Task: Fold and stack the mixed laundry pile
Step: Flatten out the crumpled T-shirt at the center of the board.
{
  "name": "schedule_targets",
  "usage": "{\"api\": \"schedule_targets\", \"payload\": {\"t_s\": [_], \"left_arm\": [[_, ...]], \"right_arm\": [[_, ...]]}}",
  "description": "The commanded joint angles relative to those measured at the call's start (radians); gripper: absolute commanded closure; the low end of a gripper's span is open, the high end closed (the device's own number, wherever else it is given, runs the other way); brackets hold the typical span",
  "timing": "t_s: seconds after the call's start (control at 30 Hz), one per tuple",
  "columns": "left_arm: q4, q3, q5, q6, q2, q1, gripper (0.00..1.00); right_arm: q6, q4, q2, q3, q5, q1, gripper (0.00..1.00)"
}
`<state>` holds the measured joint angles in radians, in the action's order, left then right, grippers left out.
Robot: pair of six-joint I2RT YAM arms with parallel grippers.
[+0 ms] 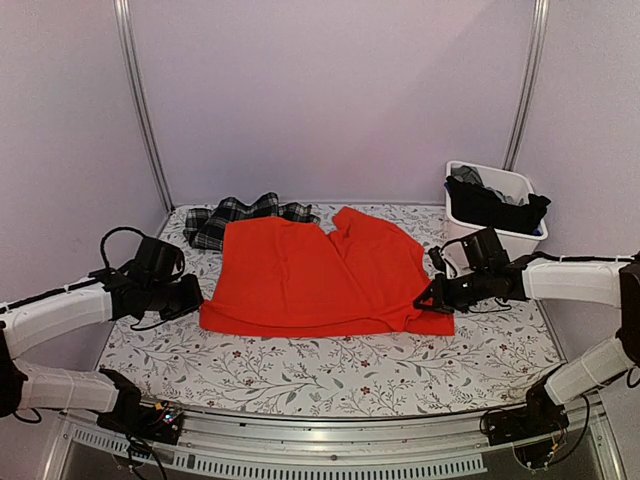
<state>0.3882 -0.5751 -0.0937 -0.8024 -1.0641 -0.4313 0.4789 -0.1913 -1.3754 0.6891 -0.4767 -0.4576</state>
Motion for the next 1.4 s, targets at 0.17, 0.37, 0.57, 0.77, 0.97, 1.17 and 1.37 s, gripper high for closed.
{"api": "schedule_targets", "payload": {"t_s": [0.17,0.37,0.57,0.77,0.97,1.17,1.37], "left_arm": [[0.041,0.034,0.053,-0.004,0.119,-0.011,1.00],[0.185,0.037,0.117,-0.111,0.208,-0.081,1.00],[0.301,0.046,0.100,-0.294,0.242,-0.239,1.00],[0.480,0.024,0.014,-0.466,0.335,-0.380,1.00],[0.574,0.019,-0.012,-0.571,0.373,-0.475,1.00],[0.669,-0.038,-0.059,-0.555,0.375,-0.498,0.90],[0.672,-0.175,-0.161,-0.422,0.361,-0.498,0.46]], "right_arm": [[-0.052,-0.025,0.045,-0.066,-0.125,0.006,0.97],[0.031,-0.095,0.230,-0.170,-0.153,-0.068,0.97],[0.091,-0.182,0.314,-0.227,-0.125,-0.134,0.95],[0.162,-0.247,0.441,-0.292,-0.121,-0.168,0.96],[0.221,-0.300,0.512,-0.311,-0.106,-0.223,0.97],[0.205,-0.399,0.546,-0.261,-0.115,-0.231,0.61],[0.071,-0.663,0.561,0.027,0.023,-0.231,0.30]]}}
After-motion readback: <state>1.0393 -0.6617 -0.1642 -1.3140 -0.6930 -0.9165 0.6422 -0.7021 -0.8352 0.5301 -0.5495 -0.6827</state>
